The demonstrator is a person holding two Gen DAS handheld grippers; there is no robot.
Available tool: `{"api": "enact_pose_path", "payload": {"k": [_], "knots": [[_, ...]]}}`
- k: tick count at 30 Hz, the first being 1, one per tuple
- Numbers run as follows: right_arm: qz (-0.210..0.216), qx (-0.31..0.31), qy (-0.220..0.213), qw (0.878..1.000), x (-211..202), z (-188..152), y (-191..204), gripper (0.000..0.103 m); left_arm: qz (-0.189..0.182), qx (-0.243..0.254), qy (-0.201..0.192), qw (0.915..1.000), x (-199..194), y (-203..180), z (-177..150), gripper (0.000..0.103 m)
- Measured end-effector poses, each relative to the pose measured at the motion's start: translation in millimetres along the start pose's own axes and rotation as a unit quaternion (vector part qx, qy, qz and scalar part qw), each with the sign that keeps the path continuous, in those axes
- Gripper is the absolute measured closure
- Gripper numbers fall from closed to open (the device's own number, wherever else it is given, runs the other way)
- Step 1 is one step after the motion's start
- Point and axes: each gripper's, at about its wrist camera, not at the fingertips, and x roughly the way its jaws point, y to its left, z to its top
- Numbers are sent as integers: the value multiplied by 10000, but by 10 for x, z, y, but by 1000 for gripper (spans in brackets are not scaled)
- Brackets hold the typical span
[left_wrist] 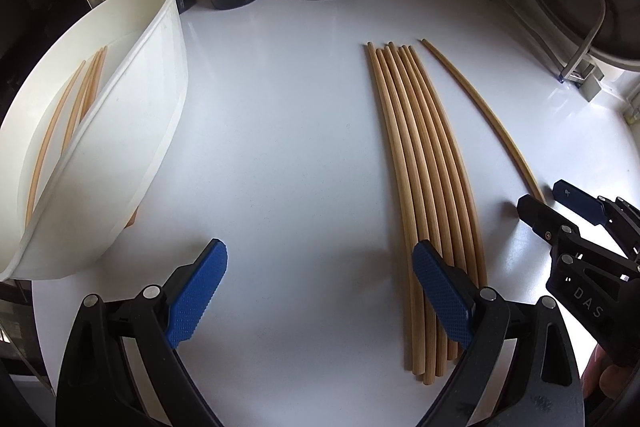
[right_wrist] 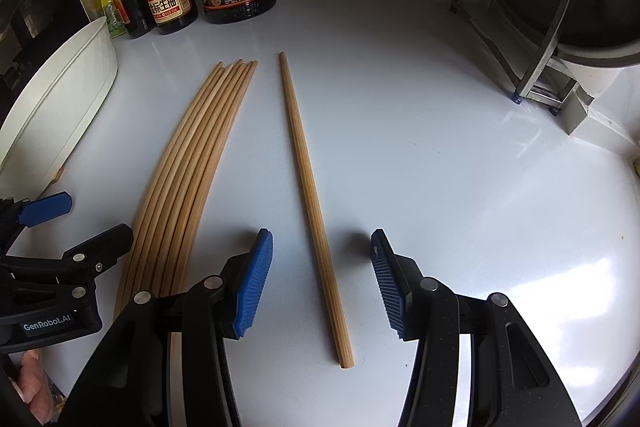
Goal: Organize utensils
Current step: 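Lower the left tool onto the chopstick row while the right tool separates one chopstick, then close the left tool on one chopstick while the right tool closes on another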
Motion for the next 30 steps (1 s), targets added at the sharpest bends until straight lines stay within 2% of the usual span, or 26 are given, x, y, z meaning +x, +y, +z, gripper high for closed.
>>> {"api": "enact_pose_path", "payload": {"k": [10, 13, 16, 24, 27, 29, 30], "knots": [[-5, -22, -8, 10000, 14, 25, 0, 54, 31, 11, 15, 10000, -25, -25, -40, 9], [-13, -23, -7, 10000, 12, 21, 1, 54, 122, 19, 140, 9998, 30, -18, -56, 6], [-28, -25, -20, 10000, 13, 24, -1, 54, 56, -141, 128, 9998, 36, 33, -59, 6], [-32, -76, -86, 9999, 45, 69, -9, 54, 113, -151, 2, 9998, 70, 12, 26, 8], [8, -182, -131, 9997, 64, 93, 2, 54, 35, -96, -102, 9999, 56, -12, 47, 20], [63, -231, -150, 9996, 73, 107, 16, 54, 3, -7, -173, 9999, 32, -47, 51, 35], [88, -260, -157, 9995, 77, 114, 26, 58, -16, 37, -202, 9998, 18, -66, 55, 40]]}}
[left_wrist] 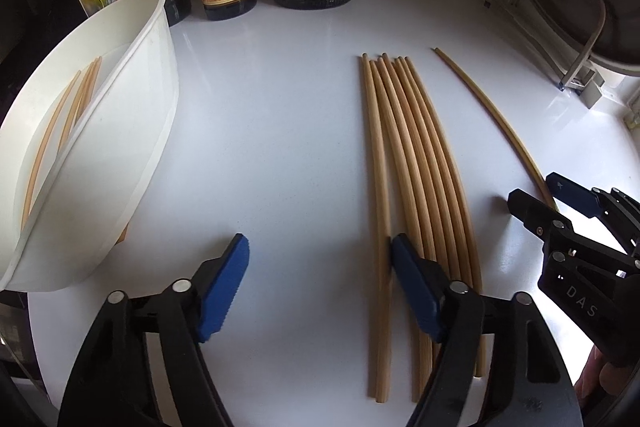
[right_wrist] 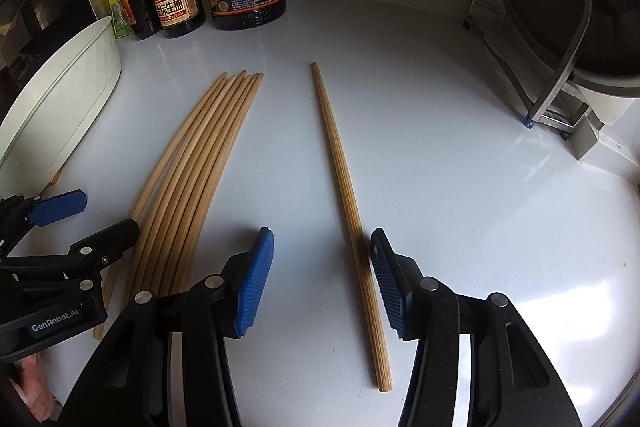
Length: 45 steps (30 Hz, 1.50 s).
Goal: Organize utensils
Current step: 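Close the left tool on one chopstick while the right tool closes on another, then lift both held chopsticks and carry them over the white basin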
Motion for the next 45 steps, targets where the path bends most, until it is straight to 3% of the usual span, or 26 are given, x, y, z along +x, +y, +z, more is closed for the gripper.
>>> {"api": "enact_pose_path", "payload": {"k": [1, 3, 4, 5, 17, 26, 30, 35, 45], "knots": [[34, -36, -13, 10000, 0, 5, 13, 62, -15, 37, -25, 10000, -11, -17, 5, 49], [67, -110, -32, 9999, -6, 15, 49, 81, -28, 89, -65, 9999, -31, -42, 14, 69], [89, -145, -31, 9999, -4, 23, 70, 87, -9, 101, -71, 9999, -38, -51, 21, 88], [105, -171, -24, 9998, -2, 28, 88, 96, 11, 112, -58, 9999, -39, -57, 28, 95], [549, 362, -90, 9978, -215, 47, 48, 97, -430, 11, -51, 9991, -210, 32, 93, 96], [631, 337, -581, 9957, -754, 408, 294, 97, -694, -58, -677, 9953, -858, 310, 441, 96], [798, 163, -903, 9926, -1018, 658, 587, 97, -617, -258, -910, 9936, -1116, 670, 569, 96], [1161, -213, -1142, 9864, -1135, 994, 1142, 97, -266, -480, -1035, 9931, -1305, 1237, 620, 96], [1536, -950, -696, 9811, -513, 1383, 2330, 97, 293, -984, -489, 9935, -1030, 2359, 497, 96]]}}
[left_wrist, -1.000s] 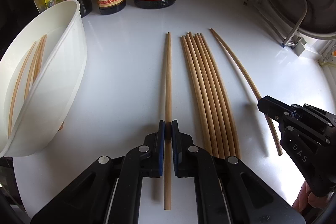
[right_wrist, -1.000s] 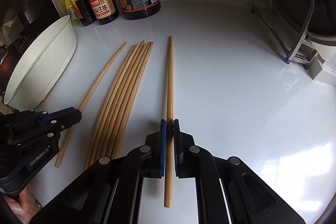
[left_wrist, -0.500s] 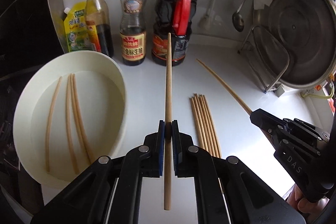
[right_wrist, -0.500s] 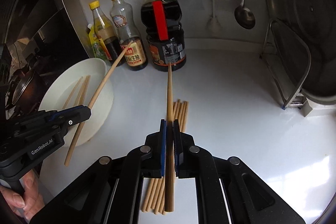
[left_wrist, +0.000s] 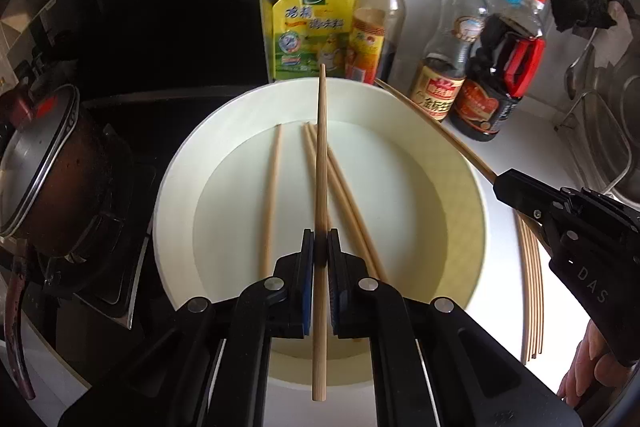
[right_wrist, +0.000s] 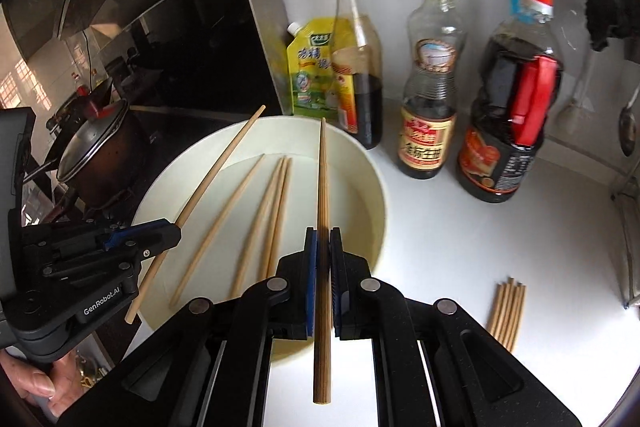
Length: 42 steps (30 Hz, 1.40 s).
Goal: Organize utensils
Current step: 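Lift both held chopsticks and carry them over the white basin, then open the left tool into the basin while the right tool opens too, then raise both open tools out of the basin and back toward the chopsticks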
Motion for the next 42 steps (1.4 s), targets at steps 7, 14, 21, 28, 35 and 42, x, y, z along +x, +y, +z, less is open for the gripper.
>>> {"api": "enact_pose_path", "payload": {"k": [7, 14, 21, 28, 35, 42], "knots": [[-54, 62, 642, 9979, 552, -54, 257, 97, 63, -104, 365, 9993, 357, 338, -50, 96], [-145, 26, 943, 9954, 762, -84, 350, 97, -45, -105, 551, 9984, 523, 450, -61, 96], [-182, 92, 998, 9948, 766, -86, 345, 90, -29, -183, 533, 9984, 508, 485, -31, 67], [-298, 122, 768, 9965, 581, -21, 294, 83, 199, -319, 221, 9990, 319, 564, 16, 40], [-295, 145, 654, 9973, 375, -48, 245, 78, 275, -446, 120, 9986, 187, 579, -29, 32], [-332, 165, 552, 9978, 121, -131, 150, 72, 282, -472, 52, 9985, 55, 473, -124, 31]]}}
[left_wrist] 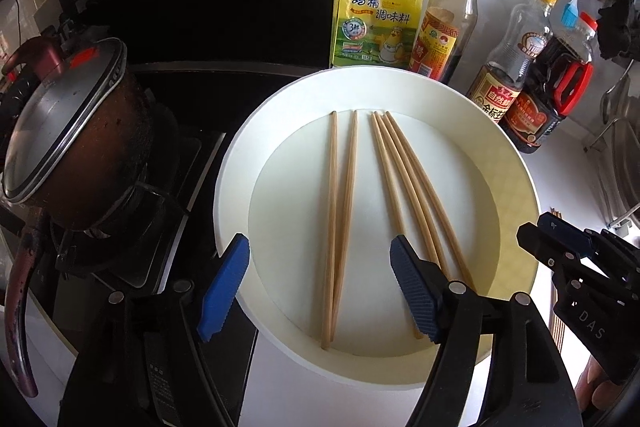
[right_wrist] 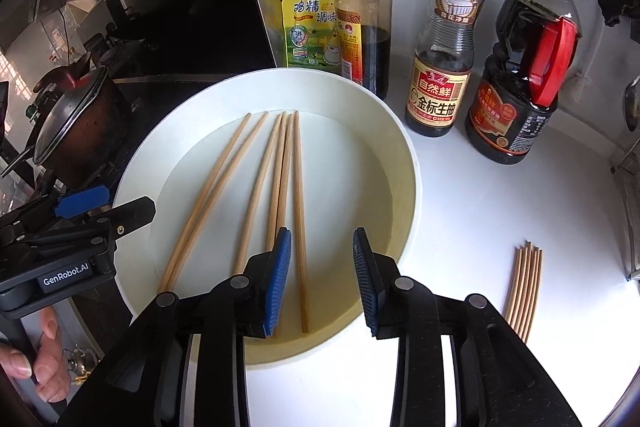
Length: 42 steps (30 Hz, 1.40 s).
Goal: Organize utensils
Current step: 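Raise both open tools out of the basin and back toward the chopsticks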
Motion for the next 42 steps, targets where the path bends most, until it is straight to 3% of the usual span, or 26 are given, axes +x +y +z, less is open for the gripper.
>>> {"api": "enact_pose_path", "payload": {"k": [13, 24, 36, 42], "knots": [[-103, 171, -103, 9997, -390, -382, -362, 64, -16, 120, -152, 9998, -281, -421, -243, 28], [-455, 649, -78, 9968, -609, -796, -956, 60, -162, 471, -83, 9987, -319, -949, -415, 28], [-975, 1141, 99, 9886, -628, -1292, -1588, 56, -428, 856, 109, 9954, -254, -1537, -665, 25], [-1025, 1315, 257, 9857, -524, -1514, -1769, 56, -596, 942, 196, 9936, -198, -1747, -786, 23]]}}
